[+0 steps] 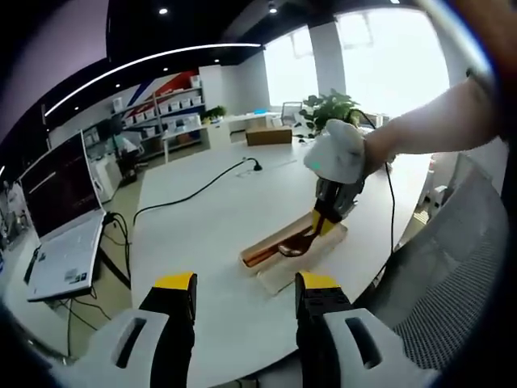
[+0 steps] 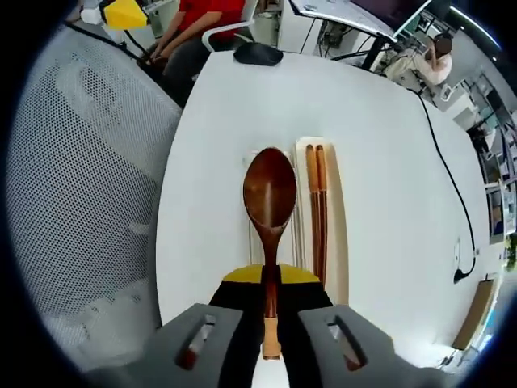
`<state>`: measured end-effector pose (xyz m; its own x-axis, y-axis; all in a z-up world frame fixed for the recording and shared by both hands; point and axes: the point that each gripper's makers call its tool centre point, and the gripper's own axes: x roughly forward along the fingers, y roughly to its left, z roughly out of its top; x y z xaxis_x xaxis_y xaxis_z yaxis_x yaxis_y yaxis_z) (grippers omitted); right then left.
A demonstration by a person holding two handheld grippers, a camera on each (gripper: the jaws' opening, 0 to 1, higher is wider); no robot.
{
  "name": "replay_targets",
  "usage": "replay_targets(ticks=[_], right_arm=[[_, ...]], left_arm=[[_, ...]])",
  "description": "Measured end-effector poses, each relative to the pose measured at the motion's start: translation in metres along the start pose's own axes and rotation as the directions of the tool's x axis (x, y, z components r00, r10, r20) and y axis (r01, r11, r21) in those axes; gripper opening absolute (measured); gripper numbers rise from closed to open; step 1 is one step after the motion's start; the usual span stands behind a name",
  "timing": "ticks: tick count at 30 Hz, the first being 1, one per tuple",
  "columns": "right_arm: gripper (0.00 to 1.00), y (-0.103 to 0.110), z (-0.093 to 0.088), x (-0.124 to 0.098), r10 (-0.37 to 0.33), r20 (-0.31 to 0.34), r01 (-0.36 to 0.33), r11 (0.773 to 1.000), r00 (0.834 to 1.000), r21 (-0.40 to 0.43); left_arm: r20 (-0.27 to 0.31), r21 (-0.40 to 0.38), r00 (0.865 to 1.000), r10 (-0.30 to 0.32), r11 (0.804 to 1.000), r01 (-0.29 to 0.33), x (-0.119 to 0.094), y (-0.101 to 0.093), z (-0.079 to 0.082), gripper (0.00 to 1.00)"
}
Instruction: Arrange the utensils inside the cutlery case until each visible utensil rests in its matching compartment.
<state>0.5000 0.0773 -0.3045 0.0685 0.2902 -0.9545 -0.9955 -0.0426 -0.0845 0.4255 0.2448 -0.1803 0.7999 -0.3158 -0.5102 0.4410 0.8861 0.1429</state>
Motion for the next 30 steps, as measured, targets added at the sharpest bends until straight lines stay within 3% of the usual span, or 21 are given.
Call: replay_targets(ticks=[17, 30], right_arm=[[0.00, -0.029, 0.007, 0.005, -0.029, -0.011, 0.029, 1.000, 1.000, -0.007], [0.00, -0.042, 0.006, 0.024, -0.023, -0.047, 0.023, 1.000, 0.999, -0.009]], left_arm=[[-0.009, 0.003, 1.000, -0.010, 1.000, 0.010, 0.002, 0.000, 0.002, 0.50], [0.007, -0.008, 1.000, -0.010, 1.000, 0.010, 0.005, 0.007, 0.007, 0.50]])
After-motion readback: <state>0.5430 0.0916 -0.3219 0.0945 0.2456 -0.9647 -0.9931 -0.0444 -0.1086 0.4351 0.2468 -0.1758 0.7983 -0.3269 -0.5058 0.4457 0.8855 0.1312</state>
